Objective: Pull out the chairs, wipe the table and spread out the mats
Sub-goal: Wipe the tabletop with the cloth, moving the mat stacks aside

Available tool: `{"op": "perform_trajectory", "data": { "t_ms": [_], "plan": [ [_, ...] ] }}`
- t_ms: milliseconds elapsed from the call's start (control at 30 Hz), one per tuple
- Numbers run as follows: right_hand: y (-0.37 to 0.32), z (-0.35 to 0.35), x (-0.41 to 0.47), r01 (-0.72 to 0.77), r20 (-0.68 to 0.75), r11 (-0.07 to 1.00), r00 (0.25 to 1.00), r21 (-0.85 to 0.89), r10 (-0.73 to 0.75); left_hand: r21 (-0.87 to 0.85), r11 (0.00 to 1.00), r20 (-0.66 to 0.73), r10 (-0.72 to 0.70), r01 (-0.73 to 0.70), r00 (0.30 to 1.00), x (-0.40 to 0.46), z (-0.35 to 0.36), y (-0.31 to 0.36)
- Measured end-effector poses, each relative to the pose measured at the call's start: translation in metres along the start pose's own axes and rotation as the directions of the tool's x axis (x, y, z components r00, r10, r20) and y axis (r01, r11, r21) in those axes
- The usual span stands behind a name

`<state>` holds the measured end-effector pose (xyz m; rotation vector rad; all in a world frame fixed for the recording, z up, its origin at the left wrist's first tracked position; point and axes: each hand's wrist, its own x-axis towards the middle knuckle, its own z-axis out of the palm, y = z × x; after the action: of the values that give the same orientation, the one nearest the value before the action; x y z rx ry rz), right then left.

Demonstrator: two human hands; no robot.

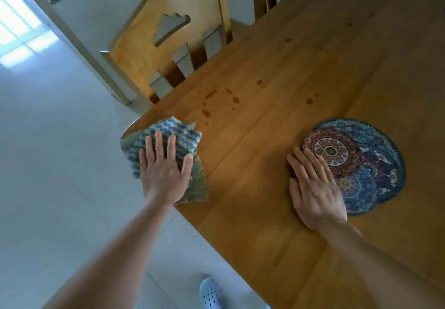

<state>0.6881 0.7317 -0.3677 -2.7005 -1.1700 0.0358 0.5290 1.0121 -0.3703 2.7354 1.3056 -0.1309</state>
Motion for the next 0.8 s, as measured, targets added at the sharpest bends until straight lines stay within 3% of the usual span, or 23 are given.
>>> {"op": "perform_trajectory", "data": {
  "t_ms": [100, 200, 300, 433, 633, 800],
  "plan": [
    [0.0, 0.001, 0.0, -0.001, -0.012, 1.0, 1.0, 0.007, 0.001, -0.005, 0.997, -0.025, -0.077, 0.077, 0.997, 0.015, -0.003, 0.041],
    [0.0, 0.001, 0.001, 0.001, -0.03, 1.0, 1.0, 0.021, -0.001, -0.032, 0.985, -0.038, 0.169, -0.17, 0.985, -0.023, 0.003, 0.1],
    [0.002, 0.001, 0.0, 0.014, -0.031, 1.0, 0.999, 0.014, -0.014, -0.084, 0.905, -0.004, 0.418, -0.417, 0.908, -0.083, 0.012, 0.139],
    [0.004, 0.002, 0.0, 0.022, -0.024, 1.0, 0.999, 0.018, -0.022, -0.048, 0.803, 0.034, 0.596, -0.594, 0.802, -0.115, 0.015, 0.103],
    [0.002, 0.0, 0.0, -0.008, -0.009, 1.0, 1.0, 0.028, 0.009, 0.003, 0.962, -0.041, 0.271, -0.271, 0.962, -0.015, 0.003, 0.0],
    [0.0, 0.0, 0.0, -0.015, -0.013, 0.999, 1.0, 0.036, 0.015, -0.01, 0.986, -0.037, 0.167, -0.168, 0.985, 0.013, -0.001, 0.042]
  ]
}}
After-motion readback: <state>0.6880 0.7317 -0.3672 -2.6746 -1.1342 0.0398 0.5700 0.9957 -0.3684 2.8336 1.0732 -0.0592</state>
